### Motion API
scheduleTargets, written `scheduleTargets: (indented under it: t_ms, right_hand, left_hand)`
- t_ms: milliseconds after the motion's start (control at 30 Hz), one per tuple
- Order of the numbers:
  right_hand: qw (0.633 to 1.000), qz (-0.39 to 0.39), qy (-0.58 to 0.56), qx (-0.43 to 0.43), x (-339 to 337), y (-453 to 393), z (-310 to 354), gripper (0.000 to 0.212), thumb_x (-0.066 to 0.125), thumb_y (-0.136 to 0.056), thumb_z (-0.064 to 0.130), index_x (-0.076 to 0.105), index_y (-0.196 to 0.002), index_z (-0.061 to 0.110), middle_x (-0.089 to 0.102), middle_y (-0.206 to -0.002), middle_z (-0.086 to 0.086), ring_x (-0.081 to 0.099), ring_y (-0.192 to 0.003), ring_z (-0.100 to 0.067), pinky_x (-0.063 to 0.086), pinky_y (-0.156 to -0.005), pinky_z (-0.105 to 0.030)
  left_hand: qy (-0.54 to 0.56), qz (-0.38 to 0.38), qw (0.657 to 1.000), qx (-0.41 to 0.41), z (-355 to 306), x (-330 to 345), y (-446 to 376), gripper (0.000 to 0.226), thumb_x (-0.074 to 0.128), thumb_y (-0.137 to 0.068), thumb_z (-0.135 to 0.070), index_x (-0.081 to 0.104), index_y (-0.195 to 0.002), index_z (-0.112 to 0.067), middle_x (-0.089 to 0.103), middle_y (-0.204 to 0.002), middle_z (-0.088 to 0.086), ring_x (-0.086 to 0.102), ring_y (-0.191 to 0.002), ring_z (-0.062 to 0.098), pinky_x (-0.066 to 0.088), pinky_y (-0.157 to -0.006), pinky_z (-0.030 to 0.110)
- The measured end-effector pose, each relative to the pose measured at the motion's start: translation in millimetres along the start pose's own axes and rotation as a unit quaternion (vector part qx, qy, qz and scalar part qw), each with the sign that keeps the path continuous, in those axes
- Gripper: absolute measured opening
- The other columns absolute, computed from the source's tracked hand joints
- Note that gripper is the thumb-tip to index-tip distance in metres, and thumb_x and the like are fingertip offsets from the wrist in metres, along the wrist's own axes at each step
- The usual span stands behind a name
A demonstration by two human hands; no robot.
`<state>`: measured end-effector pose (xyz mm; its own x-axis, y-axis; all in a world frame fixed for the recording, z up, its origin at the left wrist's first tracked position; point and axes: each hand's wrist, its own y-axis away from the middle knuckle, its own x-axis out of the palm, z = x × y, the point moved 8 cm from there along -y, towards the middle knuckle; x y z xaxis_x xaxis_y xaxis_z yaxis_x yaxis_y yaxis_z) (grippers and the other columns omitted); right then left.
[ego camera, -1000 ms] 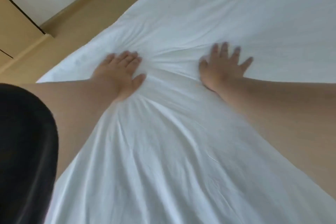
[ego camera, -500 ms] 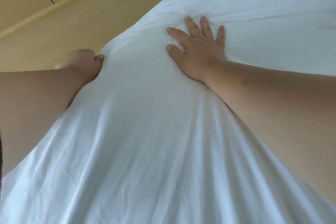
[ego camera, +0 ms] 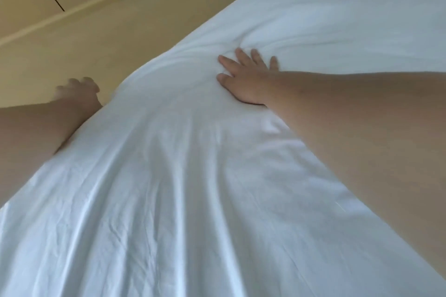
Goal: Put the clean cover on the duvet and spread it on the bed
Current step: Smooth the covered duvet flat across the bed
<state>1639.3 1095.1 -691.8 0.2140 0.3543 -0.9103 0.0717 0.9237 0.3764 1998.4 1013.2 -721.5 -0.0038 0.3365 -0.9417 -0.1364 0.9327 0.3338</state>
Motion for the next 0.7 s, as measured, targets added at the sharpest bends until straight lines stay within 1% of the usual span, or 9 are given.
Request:
scheduleTargets:
  t_ms: [100, 167, 200, 267, 367, 433, 533, 633, 700]
  right_hand:
    - [0.999, 0.012, -0.038, -0.029, -12, 51, 7, 0.059, 0.029, -0.104, 0.052, 0.018, -0.159, 0.034, 0.012, -0.169, 0.001, 0.009, -0.156, -0.02, 0.005, -0.123, -0.052]
    - [0.995, -0.033, -0.083, -0.038, -22, 110, -10, 0.055, 0.04, -0.103, 0.047, 0.031, -0.155, 0.03, 0.028, -0.164, 0.004, 0.021, -0.152, -0.015, 0.009, -0.123, -0.046]
    - [0.993, -0.072, -0.089, -0.026, -26, 149, -29, 0.056, 0.043, -0.102, 0.046, 0.033, -0.154, 0.03, 0.029, -0.164, 0.005, 0.021, -0.152, -0.013, 0.007, -0.124, -0.043]
    - [0.989, -0.124, -0.073, 0.039, -20, 234, -77, 0.059, 0.045, -0.101, 0.044, 0.028, -0.157, 0.031, 0.019, -0.168, 0.005, 0.01, -0.155, -0.012, 0.0, -0.125, -0.038]
    - [0.985, -0.099, -0.058, 0.129, 21, 352, -141, 0.062, 0.043, -0.101, 0.042, 0.022, -0.159, 0.028, 0.006, -0.17, 0.003, -0.003, -0.156, -0.012, -0.006, -0.124, -0.035]
    - [0.983, -0.078, -0.06, 0.156, 46, 411, -174, 0.061, 0.043, -0.102, 0.042, 0.023, -0.158, 0.028, 0.007, -0.17, 0.004, -0.003, -0.156, -0.012, -0.007, -0.123, -0.033]
    - [0.969, -0.1, -0.079, 0.211, 63, 483, -225, 0.062, 0.046, -0.102, 0.04, 0.025, -0.158, 0.027, 0.01, -0.17, 0.003, 0.002, -0.157, -0.013, -0.004, -0.124, -0.033]
    - [0.944, -0.126, -0.115, 0.283, 79, 560, -278, 0.065, 0.043, -0.102, 0.041, 0.019, -0.16, 0.027, 0.005, -0.17, 0.004, -0.004, -0.156, -0.012, -0.005, -0.125, -0.036]
    - [0.92, -0.126, -0.141, 0.344, 102, 632, -313, 0.067, 0.042, -0.101, 0.042, 0.014, -0.161, 0.028, 0.0, -0.171, 0.004, -0.008, -0.156, -0.012, -0.006, -0.125, -0.036]
  left_hand:
    - [0.092, -0.082, 0.991, 0.044, -1, -41, 39, 0.037, 0.055, -0.097, -0.019, 0.057, -0.132, -0.006, 0.051, -0.134, 0.028, 0.05, -0.119, 0.051, 0.044, -0.099, 0.054]
    - [0.121, -0.116, 0.982, 0.091, -21, -54, 85, 0.036, 0.053, -0.098, -0.029, 0.057, -0.131, -0.013, 0.05, -0.137, 0.022, 0.046, -0.124, 0.047, 0.04, -0.104, 0.056]
    - [0.122, -0.117, 0.977, 0.133, -39, -53, 114, 0.037, 0.052, -0.098, -0.033, 0.055, -0.131, -0.017, 0.049, -0.139, 0.018, 0.044, -0.127, 0.044, 0.038, -0.106, 0.055]
    - [0.115, -0.101, 0.959, 0.24, -86, -40, 174, 0.04, 0.048, -0.096, -0.042, 0.054, -0.13, -0.022, 0.052, -0.139, 0.01, 0.043, -0.13, 0.037, 0.037, -0.108, 0.053]
    - [0.115, -0.073, 0.935, 0.327, -159, -26, 253, 0.043, 0.048, -0.095, -0.041, 0.056, -0.132, -0.02, 0.054, -0.139, 0.008, 0.044, -0.132, 0.035, 0.036, -0.11, 0.053]
    - [0.1, -0.06, 0.926, 0.359, -206, -21, 300, 0.045, 0.053, -0.097, -0.036, 0.054, -0.138, -0.017, 0.052, -0.144, 0.008, 0.04, -0.135, 0.034, 0.033, -0.111, 0.052]
    - [0.055, -0.049, 0.897, 0.437, -269, -11, 389, 0.051, 0.052, -0.098, -0.039, 0.05, -0.143, -0.015, 0.05, -0.147, 0.007, 0.04, -0.138, 0.032, 0.033, -0.112, 0.049]
    - [-0.014, 0.002, 0.851, 0.525, -316, 33, 507, 0.061, 0.042, -0.101, -0.046, 0.034, -0.155, -0.019, 0.031, -0.162, 0.003, 0.025, -0.151, 0.023, 0.021, -0.12, 0.04]
    - [-0.072, 0.021, 0.8, 0.595, -338, 71, 603, 0.062, 0.033, -0.102, -0.048, 0.03, -0.157, -0.019, 0.023, -0.166, 0.001, 0.019, -0.154, 0.02, 0.017, -0.123, 0.037]
